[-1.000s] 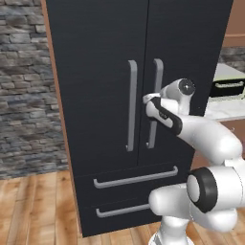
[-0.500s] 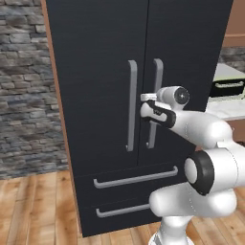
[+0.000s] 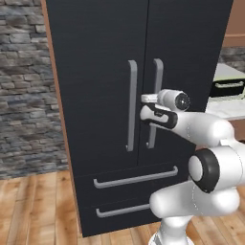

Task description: Open the fridge, remove the orange, potato, and steak, and place them on any counter.

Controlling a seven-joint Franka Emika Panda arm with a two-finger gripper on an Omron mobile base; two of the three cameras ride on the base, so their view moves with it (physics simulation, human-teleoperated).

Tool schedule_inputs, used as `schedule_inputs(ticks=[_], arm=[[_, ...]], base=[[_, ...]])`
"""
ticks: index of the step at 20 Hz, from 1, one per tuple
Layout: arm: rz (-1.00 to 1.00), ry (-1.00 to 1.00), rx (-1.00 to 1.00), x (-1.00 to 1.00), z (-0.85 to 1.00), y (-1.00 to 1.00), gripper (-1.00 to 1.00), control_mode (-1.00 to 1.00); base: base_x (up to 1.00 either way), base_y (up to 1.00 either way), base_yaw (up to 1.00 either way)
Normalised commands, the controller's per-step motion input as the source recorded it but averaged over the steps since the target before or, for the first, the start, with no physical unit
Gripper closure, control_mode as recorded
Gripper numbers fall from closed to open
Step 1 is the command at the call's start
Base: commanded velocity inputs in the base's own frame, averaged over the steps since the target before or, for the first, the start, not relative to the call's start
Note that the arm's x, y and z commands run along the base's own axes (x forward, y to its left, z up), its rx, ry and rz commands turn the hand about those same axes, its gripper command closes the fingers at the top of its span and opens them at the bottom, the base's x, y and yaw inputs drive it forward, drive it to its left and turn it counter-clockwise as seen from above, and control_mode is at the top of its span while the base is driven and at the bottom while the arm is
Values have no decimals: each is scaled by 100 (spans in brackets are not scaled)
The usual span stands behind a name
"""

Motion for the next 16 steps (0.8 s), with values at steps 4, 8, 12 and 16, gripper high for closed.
schedule_inputs(ticks=[4,8,12,16], arm=[[0,0,0,0,0,0,100,-100],[-1,0,0,-42,0,0,100,-100],[0,0,0,-76,0,-6,100,-100],[10,0,-3,-100,0,-58,100,-100]], base=[[0,0,0],[0,0,0],[0,0,0],[0,0,0]])
